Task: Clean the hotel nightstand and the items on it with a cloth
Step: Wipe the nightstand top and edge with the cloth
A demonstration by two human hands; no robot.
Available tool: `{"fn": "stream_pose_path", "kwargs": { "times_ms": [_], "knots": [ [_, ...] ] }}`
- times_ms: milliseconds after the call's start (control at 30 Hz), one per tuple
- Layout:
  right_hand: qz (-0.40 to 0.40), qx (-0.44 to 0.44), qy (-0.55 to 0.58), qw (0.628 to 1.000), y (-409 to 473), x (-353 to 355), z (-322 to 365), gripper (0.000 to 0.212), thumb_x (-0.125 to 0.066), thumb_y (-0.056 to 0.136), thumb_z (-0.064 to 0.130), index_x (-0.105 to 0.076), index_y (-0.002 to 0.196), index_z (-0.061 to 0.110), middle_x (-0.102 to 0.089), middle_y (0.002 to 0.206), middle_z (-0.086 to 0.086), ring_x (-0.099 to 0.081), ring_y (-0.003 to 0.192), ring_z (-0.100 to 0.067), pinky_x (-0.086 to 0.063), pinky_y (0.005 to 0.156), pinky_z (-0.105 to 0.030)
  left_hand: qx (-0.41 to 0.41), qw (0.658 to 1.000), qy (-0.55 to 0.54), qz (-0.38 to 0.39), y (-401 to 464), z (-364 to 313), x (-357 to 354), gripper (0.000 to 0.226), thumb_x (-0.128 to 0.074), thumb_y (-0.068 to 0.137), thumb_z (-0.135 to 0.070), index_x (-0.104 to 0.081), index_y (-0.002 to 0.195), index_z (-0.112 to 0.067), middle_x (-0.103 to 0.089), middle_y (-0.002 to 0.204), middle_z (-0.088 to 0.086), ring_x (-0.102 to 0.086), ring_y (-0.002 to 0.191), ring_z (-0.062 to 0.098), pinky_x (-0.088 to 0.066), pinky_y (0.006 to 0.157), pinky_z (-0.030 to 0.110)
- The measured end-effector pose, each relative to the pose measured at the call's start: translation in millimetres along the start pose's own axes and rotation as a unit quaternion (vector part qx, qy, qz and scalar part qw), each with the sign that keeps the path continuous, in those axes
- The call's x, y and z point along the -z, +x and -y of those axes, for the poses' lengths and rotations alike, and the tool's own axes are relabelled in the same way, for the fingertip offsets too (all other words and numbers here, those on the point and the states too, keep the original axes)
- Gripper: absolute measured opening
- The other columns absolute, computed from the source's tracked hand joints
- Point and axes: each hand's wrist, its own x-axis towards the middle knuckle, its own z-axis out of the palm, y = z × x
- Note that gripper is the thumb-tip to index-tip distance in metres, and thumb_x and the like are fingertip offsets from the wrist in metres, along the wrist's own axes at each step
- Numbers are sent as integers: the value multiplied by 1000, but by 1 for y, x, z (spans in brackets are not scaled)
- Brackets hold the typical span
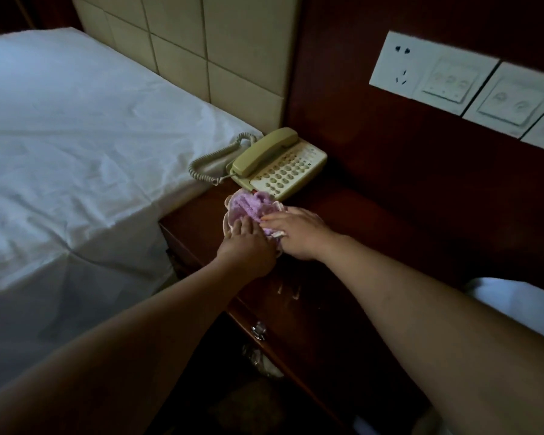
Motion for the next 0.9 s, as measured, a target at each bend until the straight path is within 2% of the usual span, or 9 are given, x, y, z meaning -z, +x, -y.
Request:
{"fn": "stream_pose_path", "kwargs": {
  "times_ms": [133, 233, 400, 533, 600, 700, 800, 900],
  "knots": [
    [-7, -37, 7, 999, -16, -2, -28, 53, -52, 92, 43, -49, 145, 48, -36, 159, 23, -27, 148, -16, -18, 123, -35, 13, 998, -61, 4, 0, -37, 4, 82, -8, 96, -56, -4, 160, -6, 5, 168, 19, 11, 155, 37, 1, 125, 53],
    [0, -86, 36, 996, -43, -4, -42, 70, -38, 75, 59, -49, 143, 50, -36, 159, 22, -31, 146, -16, -23, 122, -36, -10, 997, -76, 17, -14, -65, 6, 73, -19, 104, -48, 2, 160, -5, 9, 168, 16, 13, 155, 33, 1, 125, 50],
    [-38, -173, 55, 983, -113, -23, -57, 50, -48, 100, 37, -43, 150, 44, -29, 164, 17, -26, 149, -16, -24, 120, -33, -96, 995, -11, 36, -55, -120, 21, 68, -24, 107, -41, 1, 161, -9, 8, 168, 17, 12, 155, 34, 7, 123, 53],
    [-31, -192, 9, 981, -184, -37, -47, 55, -46, 102, 35, -35, 156, 32, -24, 166, 9, -21, 153, -22, -20, 120, -31, -150, 985, 61, 53, -99, -154, 15, 71, -28, 106, -45, 3, 161, -13, 9, 168, 15, 11, 155, 33, 2, 125, 54],
    [-34, -191, -14, 981, -220, -47, -37, 57, -38, 99, 41, -38, 155, 28, -31, 164, 7, -26, 152, -23, -19, 120, -28, -164, 981, 79, 61, -124, -164, 4, 73, -29, 105, -48, 5, 160, -14, 11, 168, 15, 12, 155, 32, 1, 125, 53],
    [-53, -197, -23, 979, -254, -64, -22, 78, -17, 82, 56, -47, 149, 31, -42, 158, 9, -35, 147, -29, -29, 118, -34, -176, 979, 81, 68, -159, -169, -8, 75, -26, 105, -52, 7, 160, -13, 13, 168, 14, 12, 155, 31, 0, 126, 52],
    [-70, -171, -37, 982, -264, -79, -20, 71, -28, 83, 52, -60, 139, 24, -57, 147, 1, -53, 134, -33, -42, 112, -43, -182, 978, 78, 70, -175, -167, -11, 75, -25, 105, -51, 7, 160, -13, 13, 168, 14, 12, 155, 31, 0, 126, 51],
    [-85, -174, -43, 980, -266, -82, -20, 61, -38, 83, 48, -64, 133, 23, -63, 139, 1, -61, 123, -34, -51, 103, -46, -187, 976, 85, 66, -174, -165, -11, 75, -26, 105, -50, 8, 160, -13, 13, 168, 14, 12, 155, 31, -3, 126, 50]
  ]
}}
